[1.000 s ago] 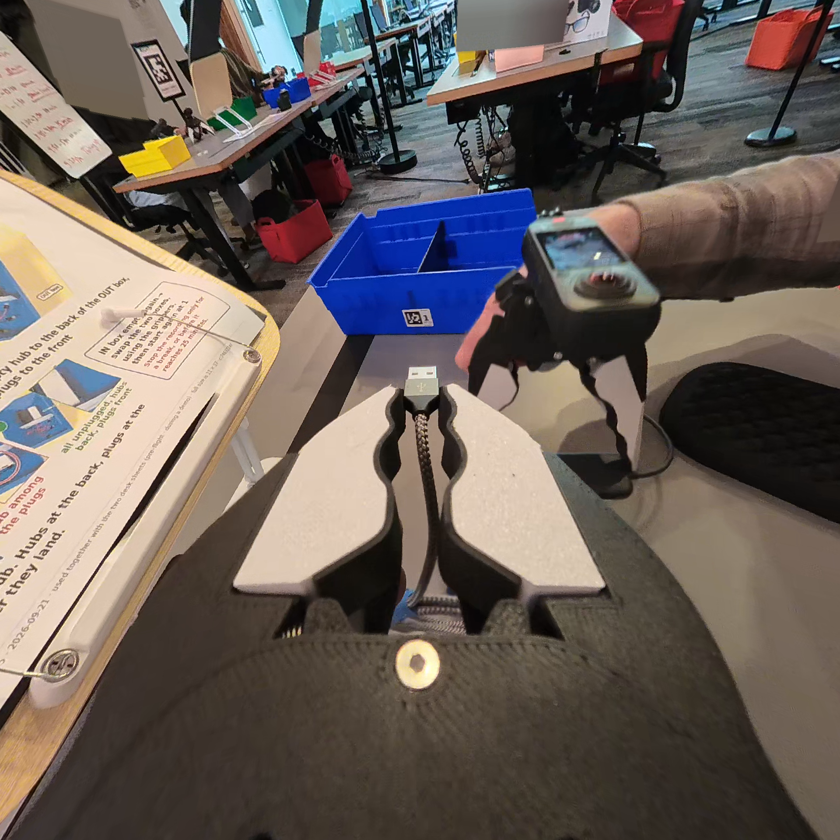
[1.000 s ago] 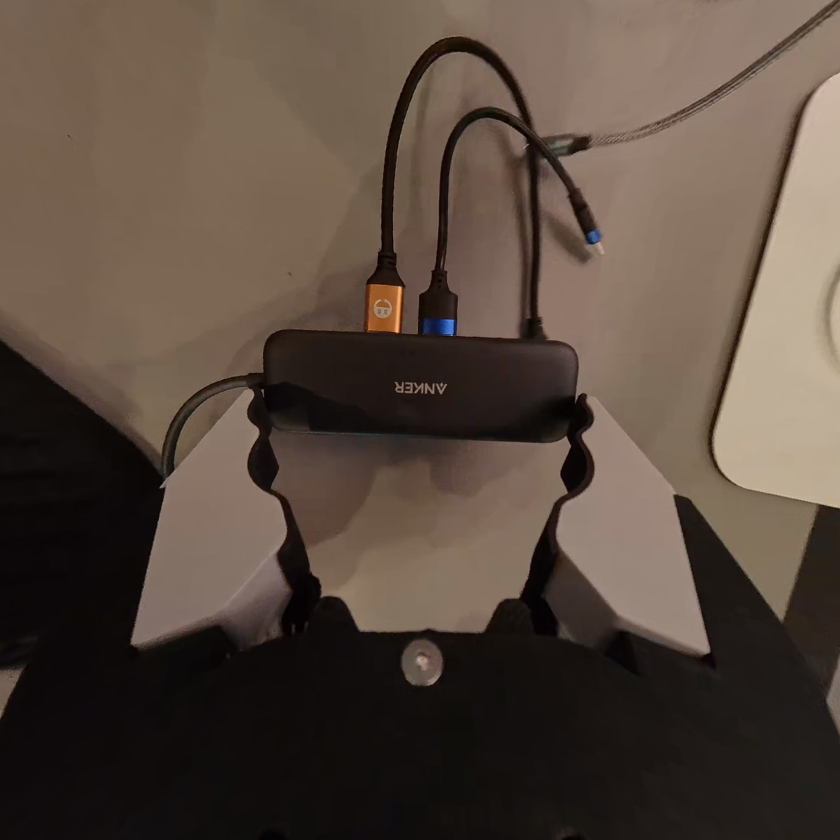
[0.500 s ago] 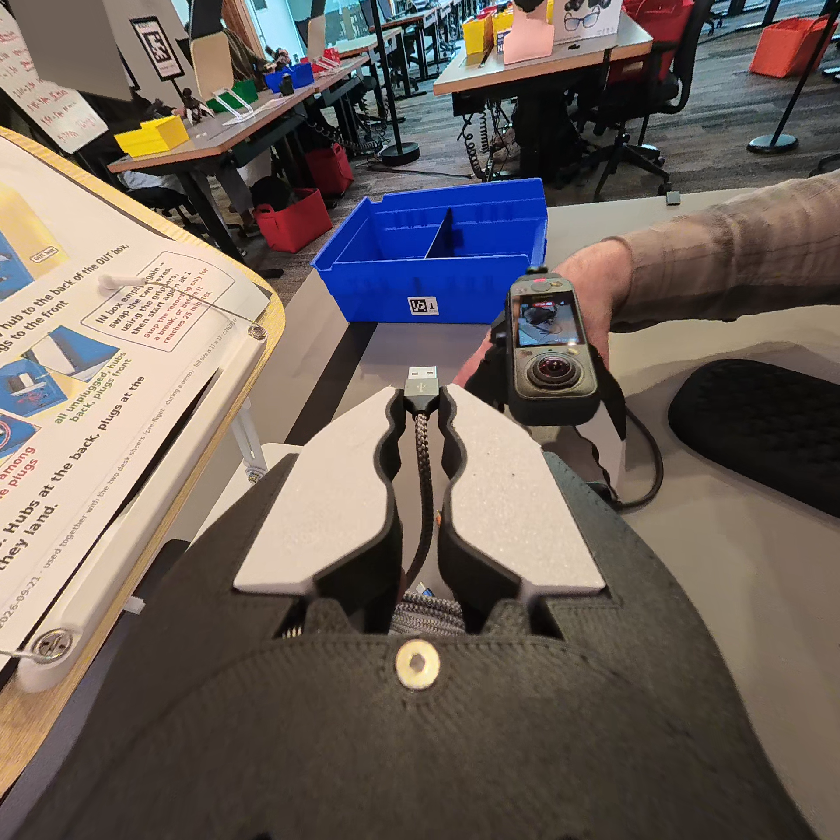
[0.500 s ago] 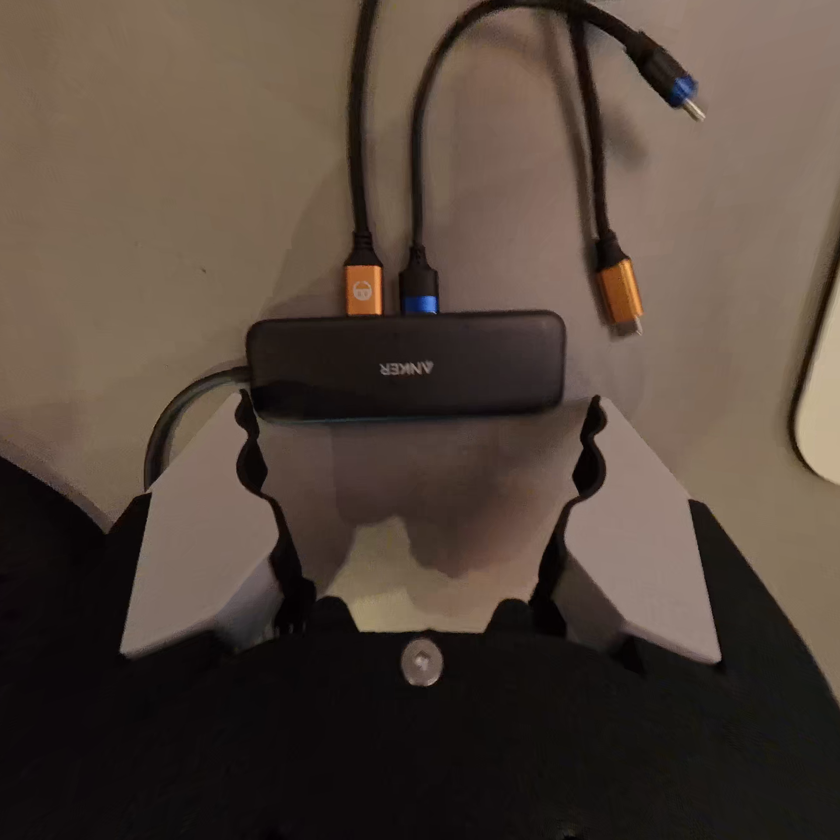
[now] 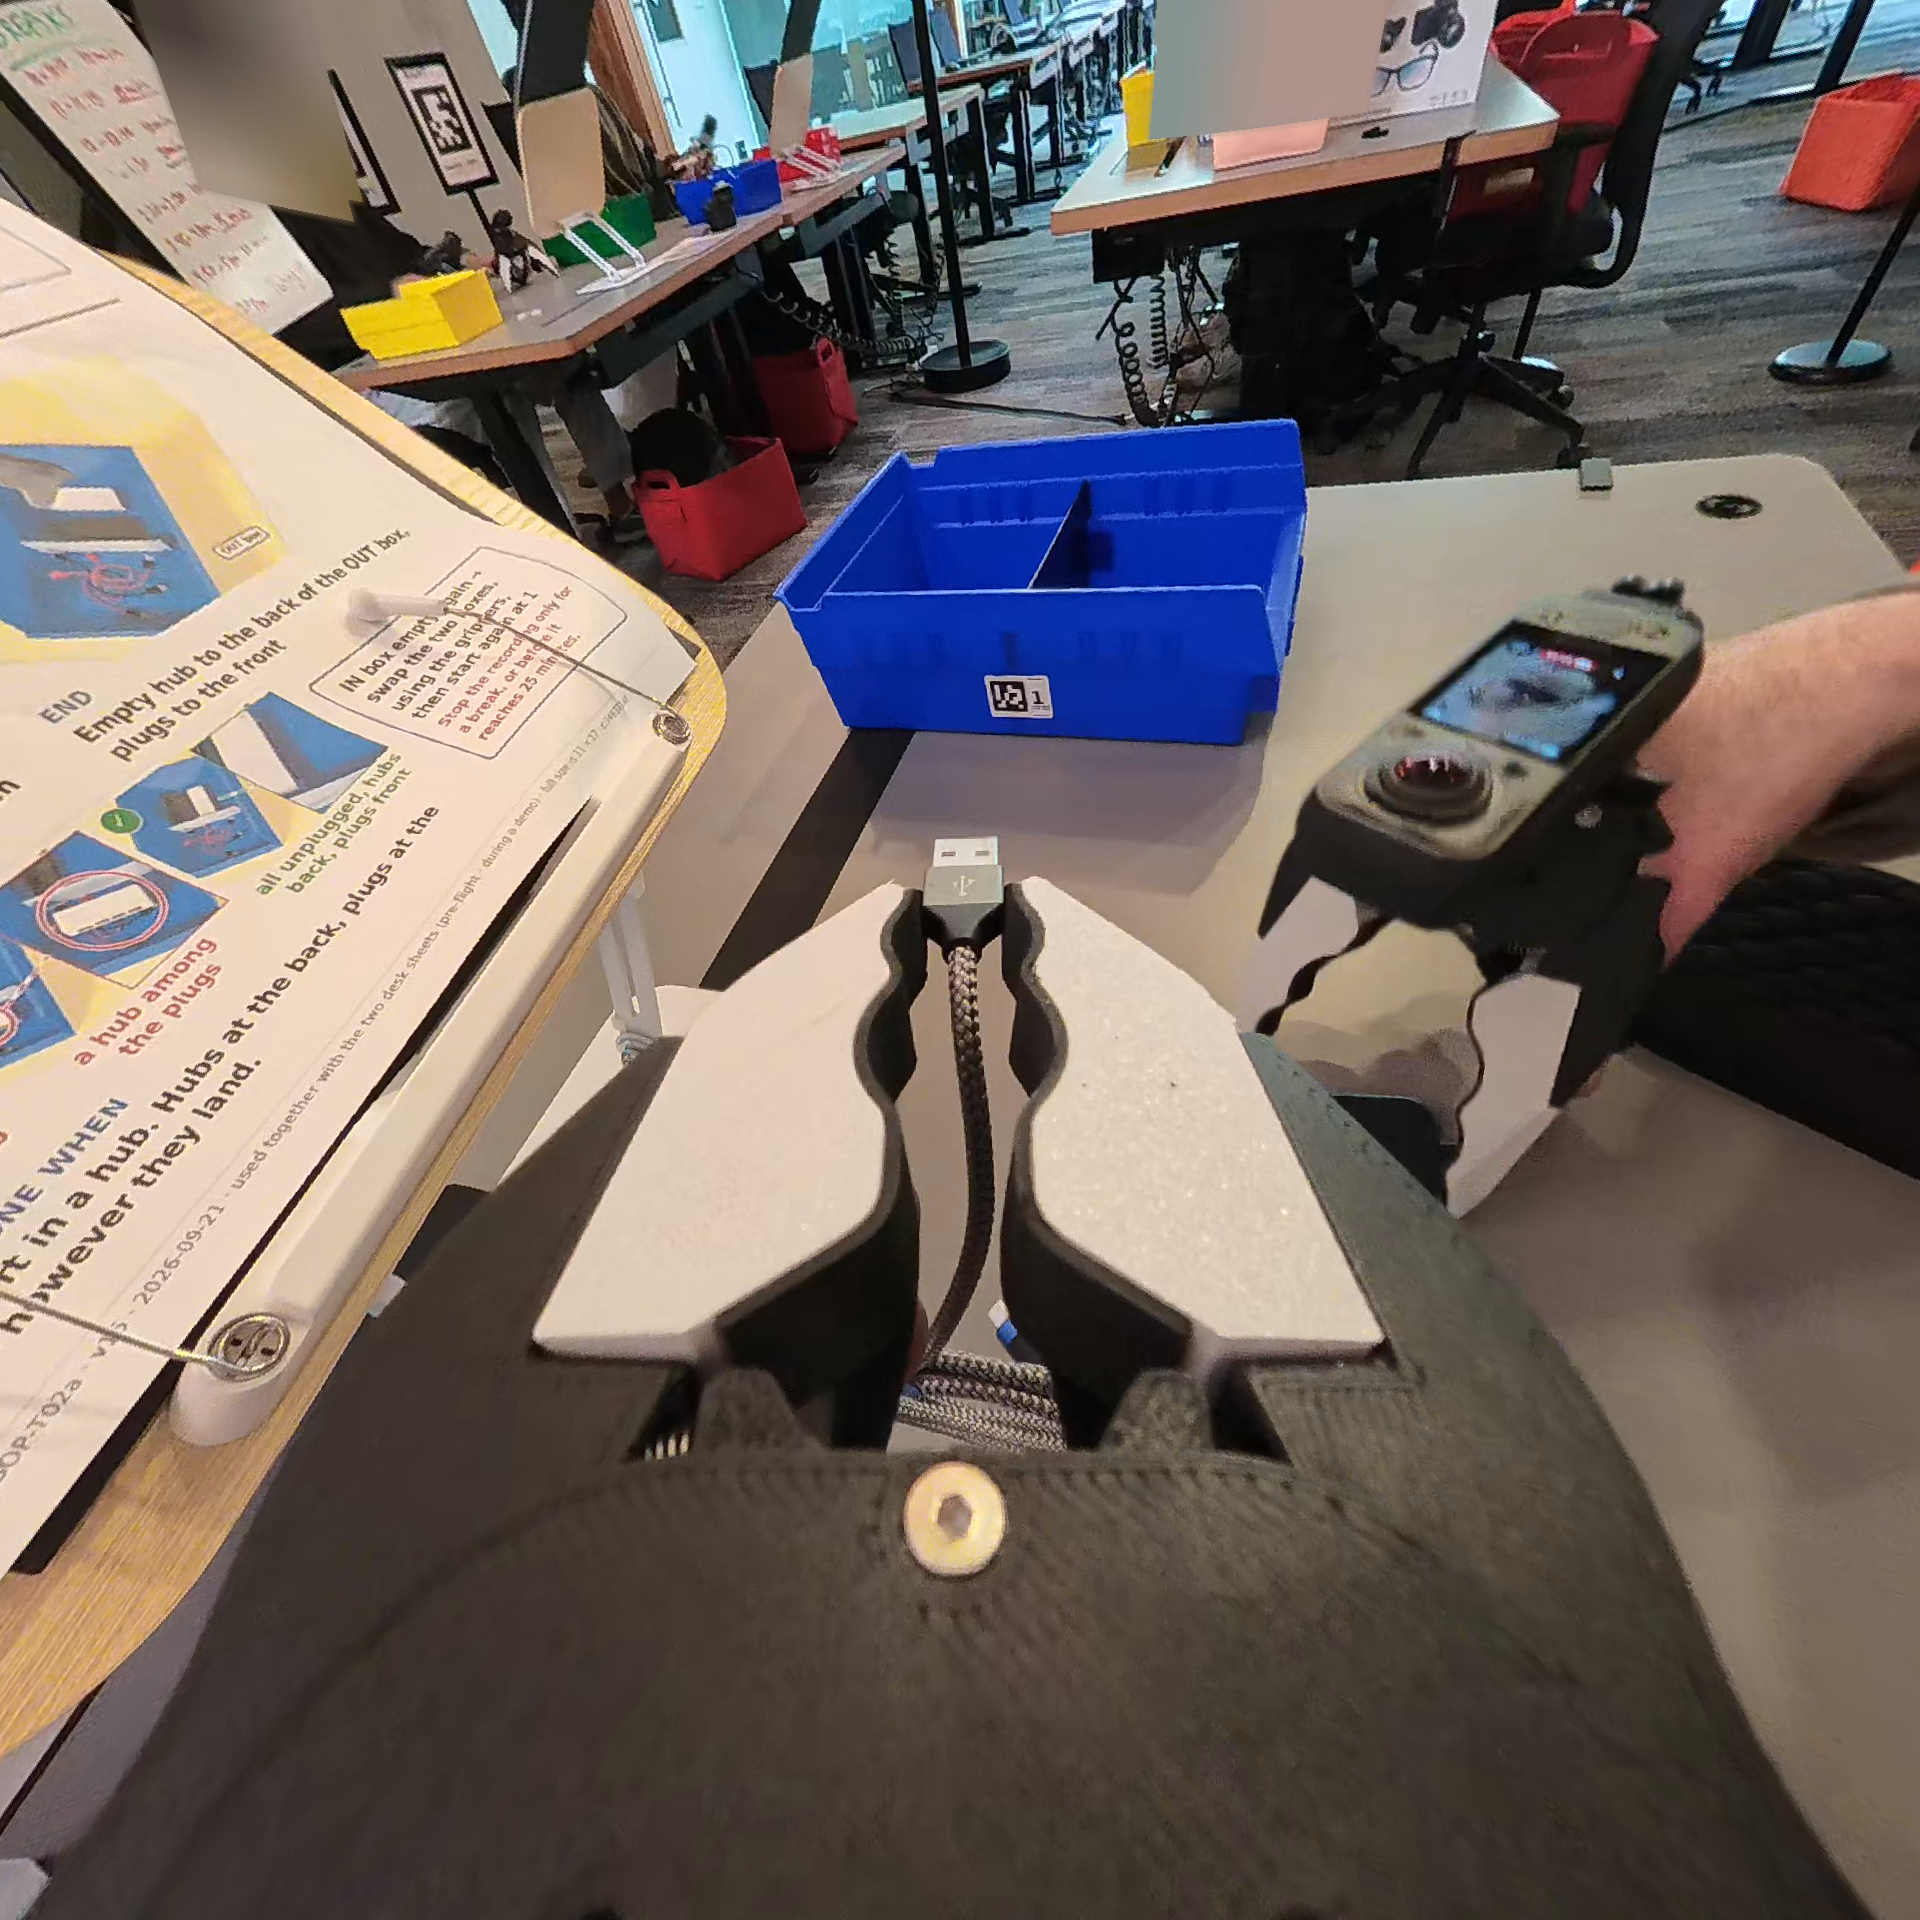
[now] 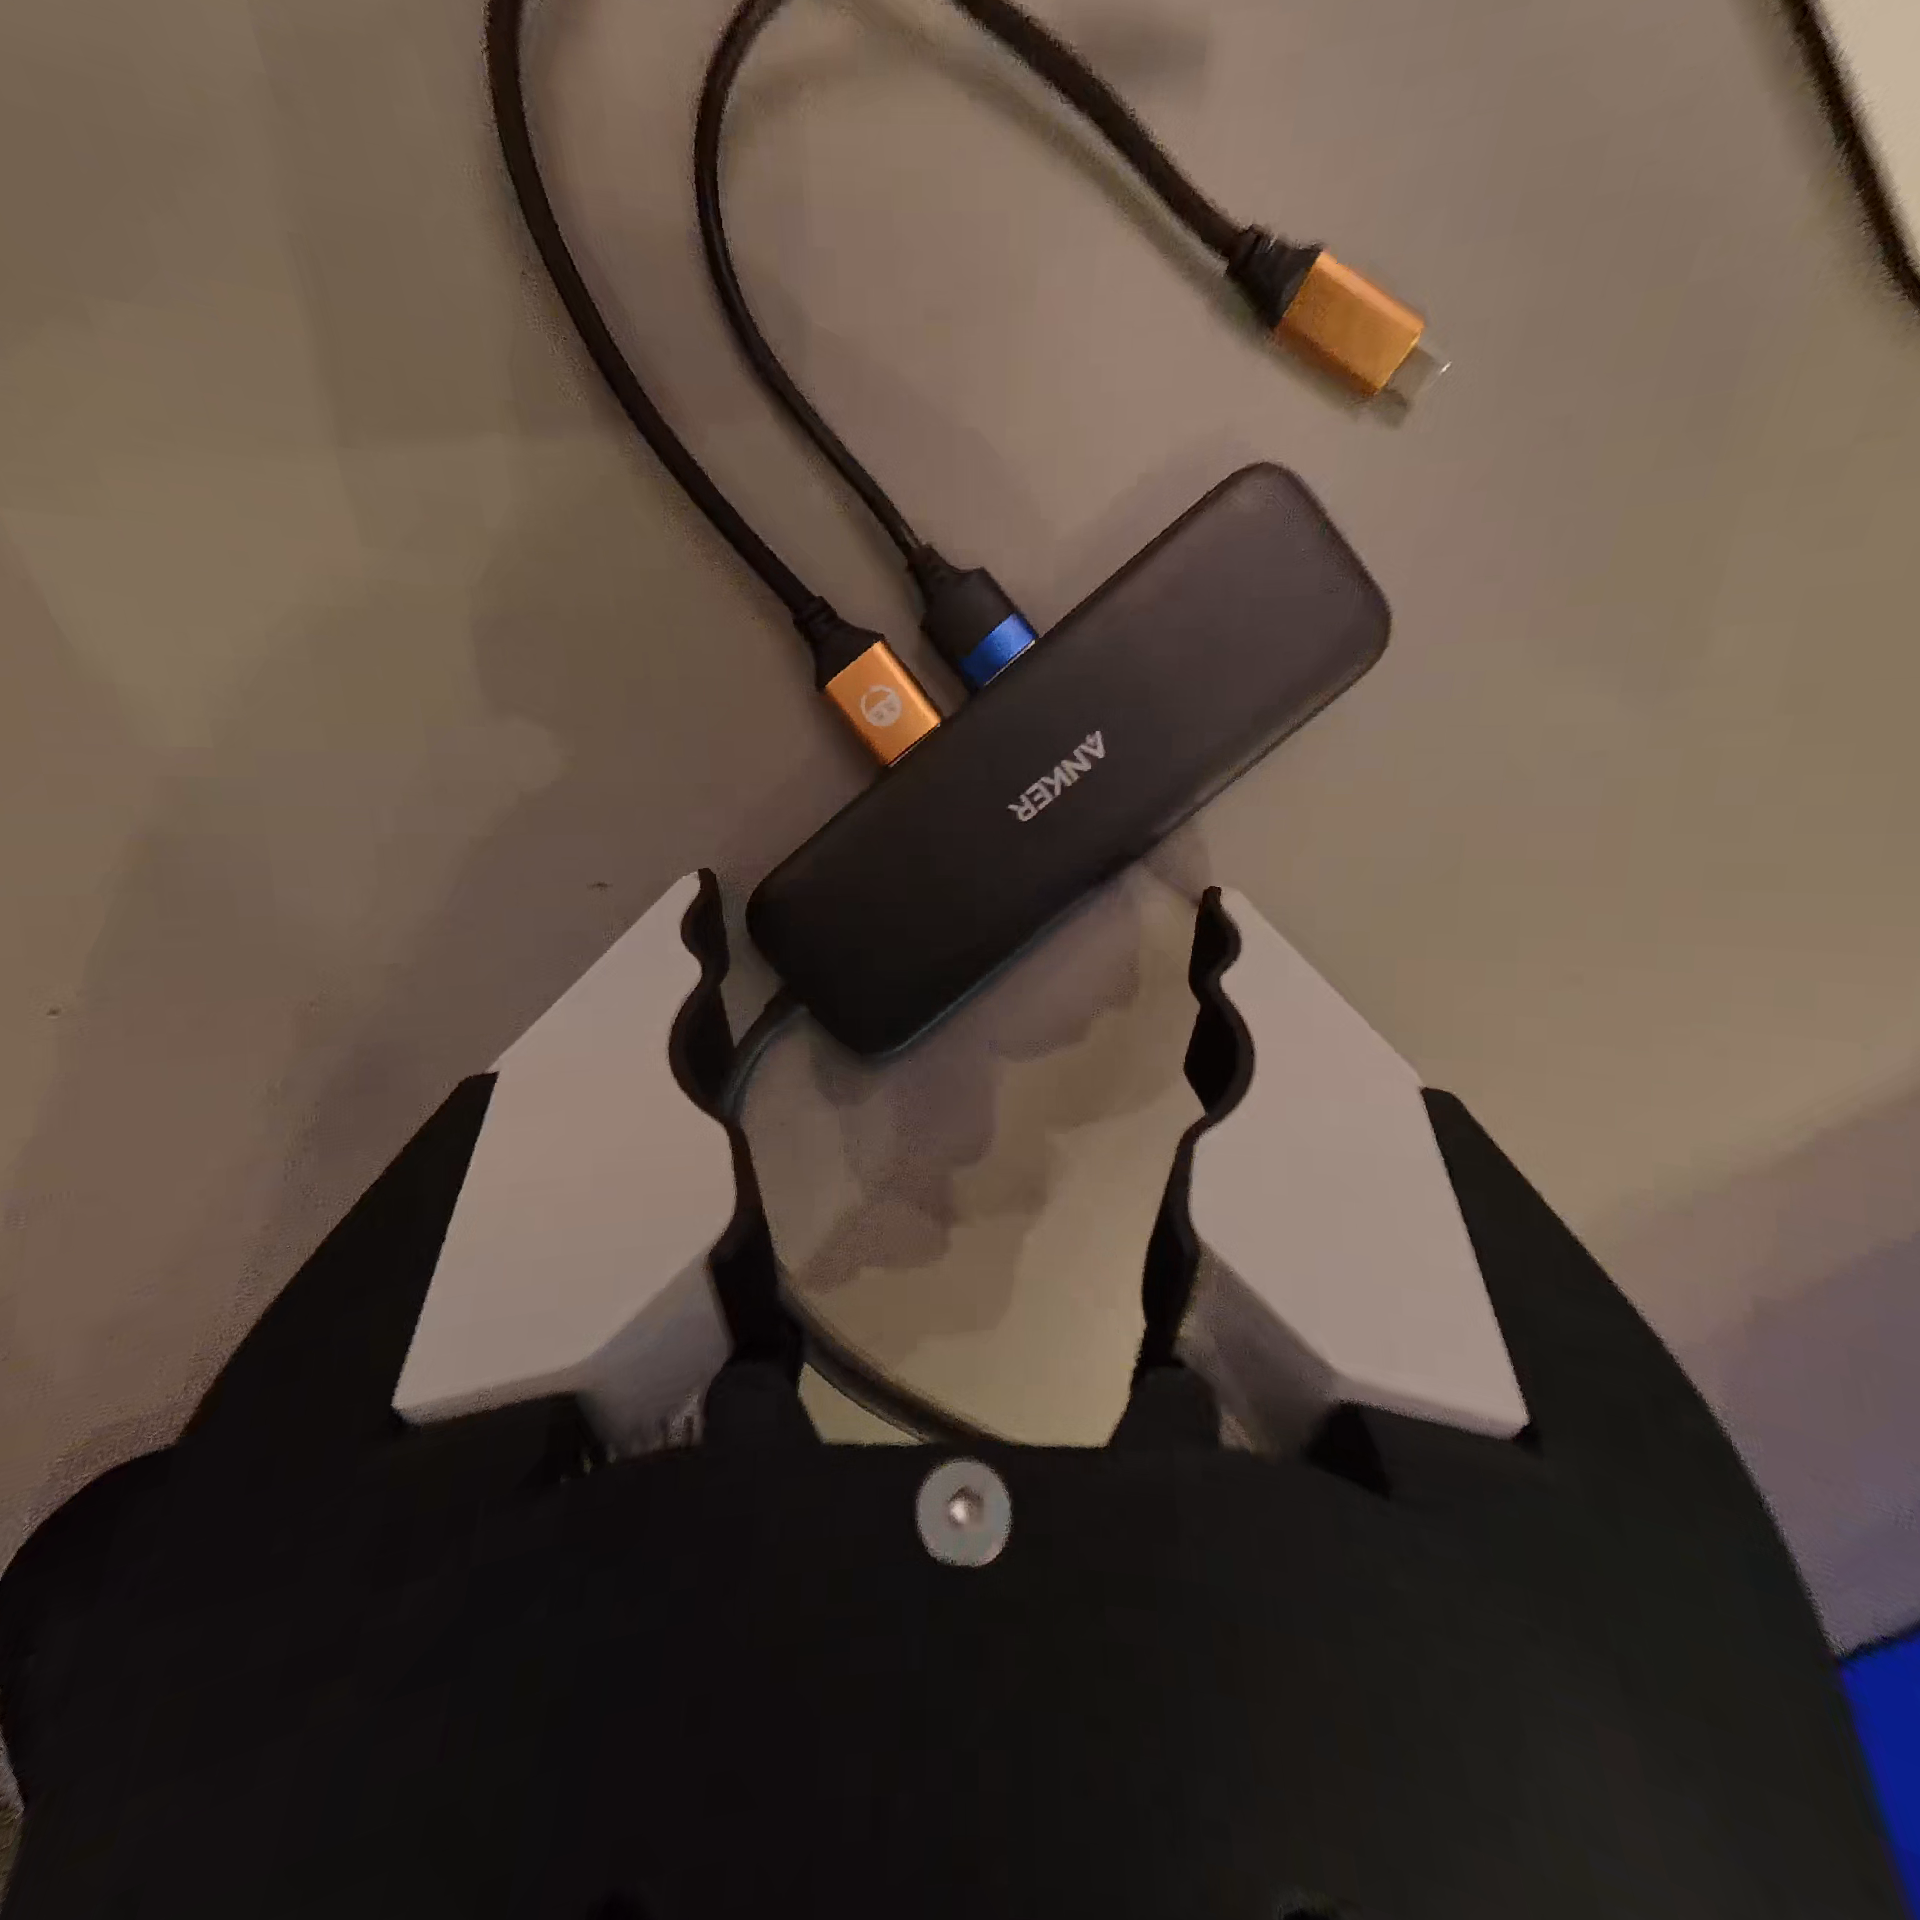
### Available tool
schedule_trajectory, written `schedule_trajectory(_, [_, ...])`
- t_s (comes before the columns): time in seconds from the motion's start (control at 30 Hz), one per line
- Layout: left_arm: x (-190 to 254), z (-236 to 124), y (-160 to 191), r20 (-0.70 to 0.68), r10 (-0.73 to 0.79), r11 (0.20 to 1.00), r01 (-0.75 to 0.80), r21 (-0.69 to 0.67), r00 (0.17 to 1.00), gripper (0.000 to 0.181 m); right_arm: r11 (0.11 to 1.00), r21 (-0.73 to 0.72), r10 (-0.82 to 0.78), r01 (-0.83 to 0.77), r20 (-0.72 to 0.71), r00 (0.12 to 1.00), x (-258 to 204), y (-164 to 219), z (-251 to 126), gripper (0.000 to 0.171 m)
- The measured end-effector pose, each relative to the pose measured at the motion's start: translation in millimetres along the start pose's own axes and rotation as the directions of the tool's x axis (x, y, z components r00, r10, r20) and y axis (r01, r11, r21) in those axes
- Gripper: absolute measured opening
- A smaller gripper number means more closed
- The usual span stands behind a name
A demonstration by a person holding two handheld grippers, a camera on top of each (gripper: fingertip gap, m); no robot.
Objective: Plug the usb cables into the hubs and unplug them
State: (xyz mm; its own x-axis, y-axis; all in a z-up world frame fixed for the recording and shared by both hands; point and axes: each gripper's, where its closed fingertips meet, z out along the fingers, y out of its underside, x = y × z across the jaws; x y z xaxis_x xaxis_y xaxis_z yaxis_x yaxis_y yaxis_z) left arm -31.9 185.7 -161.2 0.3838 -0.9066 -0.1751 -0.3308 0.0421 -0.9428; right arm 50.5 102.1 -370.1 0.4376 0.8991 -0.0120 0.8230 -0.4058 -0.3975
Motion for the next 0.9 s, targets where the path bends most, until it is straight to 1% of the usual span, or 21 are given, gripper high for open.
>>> schedule_trajectory(0.03, [1, -1, -1, -0.001, 0.003, 1.0, -0.003, 0.003, 1.0, 0.014, 1.0, 0.001, 0.0, 0.0, -0.017, 1.0, 0, -1, 3, 0.088])
schedule_trajectory(0.1, [1, -2, -3, 0.003, 0.011, 1.0, -0.011, 0.006, 1.0, 0.014, 1.0, 0.03, 0.01, -0.009, -0.027, 1.0, -2, -8, 5, 0.08])
schedule_trajectory(0.17, [0, -6, -6, 0.01, 0.015, 1.0, -0.015, 0.013, 1.0, 0.014, 0.999, 0.029, -0.014, 0.015, -0.017, 1.0, -3, -11, 5, 0.071])
schedule_trajectory(0.23, [0, -11, -10, 0.009, 0.016, 0.999, -0.016, 0.031, 1.0, 0.014, 0.996, 0.027, -0.089, 0.088, 0.013, 0.996, -5, -12, 5, 0.063])
schedule_trajectory(0.33, [-2, -17, -13, 0.021, 0.022, 0.999, -0.023, 0.041, 1.0, 0.014, 0.959, 0.024, -0.282, 0.281, 0.071, 0.957, -10, -11, 3, 0.054])
schedule_trajectory(0.4, [-3, -21, -15, 0.023, 0.022, 0.998, -0.024, 0.054, 0.999, 0.014, 0.89, 0.024, -0.456, 0.456, 0.113, 0.883, -14, -8, 1, 0.052])
schedule_trajectory(0.47, [-4, -24, -17, 0.019, 0.017, 0.997, -0.018, 0.07, 1.0, 0.014, 0.765, 0.033, -0.641, 0.644, 0.148, 0.753, -19, -4, -2, 0.052])
schedule_trajectory(0.5, [-4, -25, -18, 0.017, 0.017, 0.997, -0.019, 0.075, 1.0, 0.014, 0.707, 0.025, -0.698, 0.707, 0.181, 0.693, -22, 0, -3, 0.051])
schedule_trajectory(0.6, [-5, -27, -19, 0.016, 0.015, 0.996, -0.016, 0.084, 1.0, 0.014, 0.588, -0.031, -0.78, 0.809, 0.245, 0.576, -17, 5, -5, 0.049])
schedule_trajectory(0.67, [-6, -29, -19, 0.016, 0.012, 0.996, -0.013, 0.091, 1.0, 0.014, 0.54, -0.059, -0.799, 0.839, 0.275, 0.534, -17, 5, -4, 0.048])
schedule_trajectory(0.77, [-7, -31, -20, 0.015, 0.011, 0.995, -0.012, 0.1, 1.0, 0.014, 0.507, -0.104, -0.804, 0.855, 0.301, 0.513, -16, 5, -3, 0.049])
schedule_trajectory(0.8, [-8, -32, -21, 0.015, 0.009, 0.995, -0.011, 0.103, 1.0, 0.014, 0.518, -0.122, -0.792, 0.847, 0.305, 0.529, -15, 5, -3, 0.051])
schedule_trajectory(0.9, [-9, -36, -22, 0.019, 0.008, 0.994, -0.01, 0.111, 1.0, 0.014, 0.573, -0.175, -0.748, 0.801, 0.287, 0.598, -10, 5, -2, 0.062])
